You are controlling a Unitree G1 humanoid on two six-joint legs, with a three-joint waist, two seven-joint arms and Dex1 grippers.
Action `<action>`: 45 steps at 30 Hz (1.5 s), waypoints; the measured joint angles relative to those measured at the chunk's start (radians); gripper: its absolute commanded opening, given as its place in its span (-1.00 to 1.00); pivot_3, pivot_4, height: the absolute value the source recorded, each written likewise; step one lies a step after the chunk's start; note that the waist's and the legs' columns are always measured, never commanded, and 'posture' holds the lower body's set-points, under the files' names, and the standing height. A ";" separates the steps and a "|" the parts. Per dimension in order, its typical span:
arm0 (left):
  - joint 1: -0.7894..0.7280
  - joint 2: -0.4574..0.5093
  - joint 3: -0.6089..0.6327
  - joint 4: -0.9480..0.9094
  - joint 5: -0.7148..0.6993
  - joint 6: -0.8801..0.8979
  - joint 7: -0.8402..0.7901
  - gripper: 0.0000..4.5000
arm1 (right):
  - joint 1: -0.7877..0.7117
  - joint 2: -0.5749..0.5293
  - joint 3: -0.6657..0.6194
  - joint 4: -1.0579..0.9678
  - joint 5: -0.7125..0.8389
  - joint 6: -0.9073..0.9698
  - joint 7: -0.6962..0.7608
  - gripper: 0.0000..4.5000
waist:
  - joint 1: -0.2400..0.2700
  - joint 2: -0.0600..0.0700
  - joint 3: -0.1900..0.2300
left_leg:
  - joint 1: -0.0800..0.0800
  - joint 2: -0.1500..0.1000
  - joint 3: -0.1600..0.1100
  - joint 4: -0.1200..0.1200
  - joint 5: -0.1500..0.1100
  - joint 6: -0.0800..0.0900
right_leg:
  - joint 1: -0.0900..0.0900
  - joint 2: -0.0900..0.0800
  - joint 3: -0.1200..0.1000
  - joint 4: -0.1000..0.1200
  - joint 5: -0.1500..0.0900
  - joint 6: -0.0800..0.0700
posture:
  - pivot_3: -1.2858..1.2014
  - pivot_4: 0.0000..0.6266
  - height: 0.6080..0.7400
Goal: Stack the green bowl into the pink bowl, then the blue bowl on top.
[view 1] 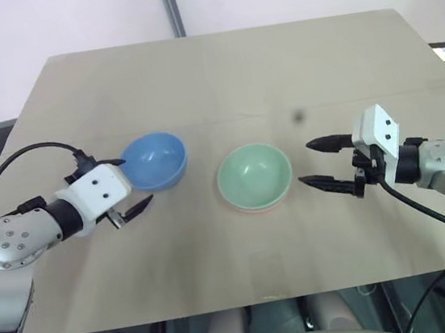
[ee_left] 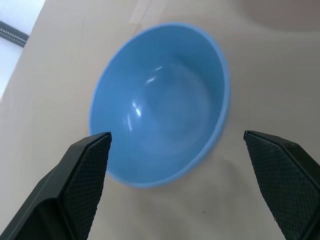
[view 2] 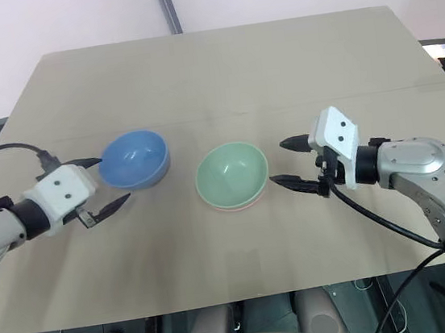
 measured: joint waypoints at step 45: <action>-0.682 -0.002 -0.354 0.253 -0.134 -0.375 -0.568 -1.00 | 0.069 -0.046 -0.096 -0.039 0.022 -0.021 -0.048 0.64 | 0.002 -0.001 0.000 | -0.001 -0.001 0.002 0.003 0.000 0.000 | 0.001 0.001 -0.002 0.001 0.000 0.000 | 0.03 -0.52 1.00</action>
